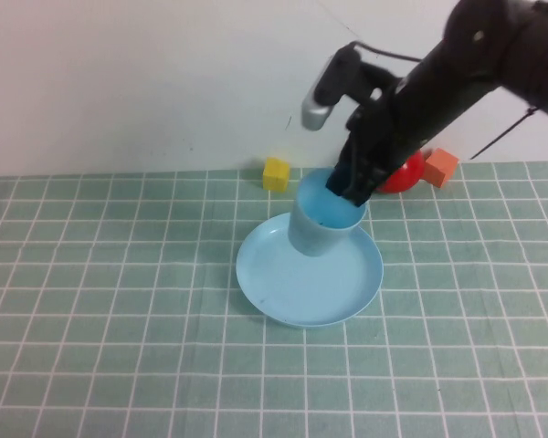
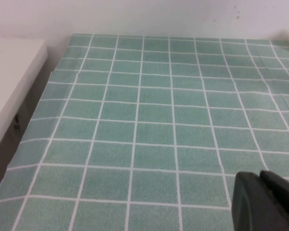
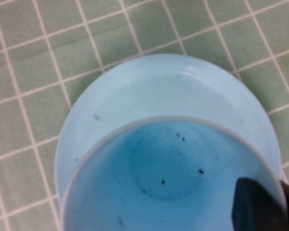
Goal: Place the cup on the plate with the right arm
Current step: Place the cup on the plate
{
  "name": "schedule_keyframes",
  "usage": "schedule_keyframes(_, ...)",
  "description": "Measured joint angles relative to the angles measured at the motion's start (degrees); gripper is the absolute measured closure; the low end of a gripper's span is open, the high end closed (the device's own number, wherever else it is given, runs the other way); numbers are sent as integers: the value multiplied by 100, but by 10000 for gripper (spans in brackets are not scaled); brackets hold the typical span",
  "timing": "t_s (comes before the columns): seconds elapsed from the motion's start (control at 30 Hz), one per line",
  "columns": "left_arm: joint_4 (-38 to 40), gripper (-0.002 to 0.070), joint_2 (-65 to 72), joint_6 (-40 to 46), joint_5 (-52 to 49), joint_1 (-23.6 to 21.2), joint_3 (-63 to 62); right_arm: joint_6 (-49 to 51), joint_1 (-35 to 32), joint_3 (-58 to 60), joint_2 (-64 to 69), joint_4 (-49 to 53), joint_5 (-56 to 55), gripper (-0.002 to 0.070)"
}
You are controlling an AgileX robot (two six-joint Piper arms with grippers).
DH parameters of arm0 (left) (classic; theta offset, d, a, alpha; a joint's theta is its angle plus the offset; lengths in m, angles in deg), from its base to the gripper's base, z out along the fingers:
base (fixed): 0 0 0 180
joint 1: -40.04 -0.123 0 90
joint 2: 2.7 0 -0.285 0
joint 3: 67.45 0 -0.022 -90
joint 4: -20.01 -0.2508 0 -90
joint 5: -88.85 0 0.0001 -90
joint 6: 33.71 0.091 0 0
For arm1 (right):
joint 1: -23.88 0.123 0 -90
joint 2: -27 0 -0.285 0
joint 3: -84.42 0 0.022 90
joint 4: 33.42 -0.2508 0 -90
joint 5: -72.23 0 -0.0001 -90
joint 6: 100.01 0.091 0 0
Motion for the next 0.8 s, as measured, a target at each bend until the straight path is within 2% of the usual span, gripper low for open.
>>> schedule_keyframes(0.27,0,678,0,0,0,0,0,838,378,-532,1085,1034,-130,659)
schedule_keyframes(0.5,0,678,0,0,0,0,0,957,378,-602,1192,1076,-184,645)
schedule_keyframes(0.57,0,678,0,0,0,0,0,968,378,-613,1216,1076,-217,608)
schedule_keyframes(0.8,0,678,0,0,0,0,0,1412,378,-916,1299,1076,-44,366)
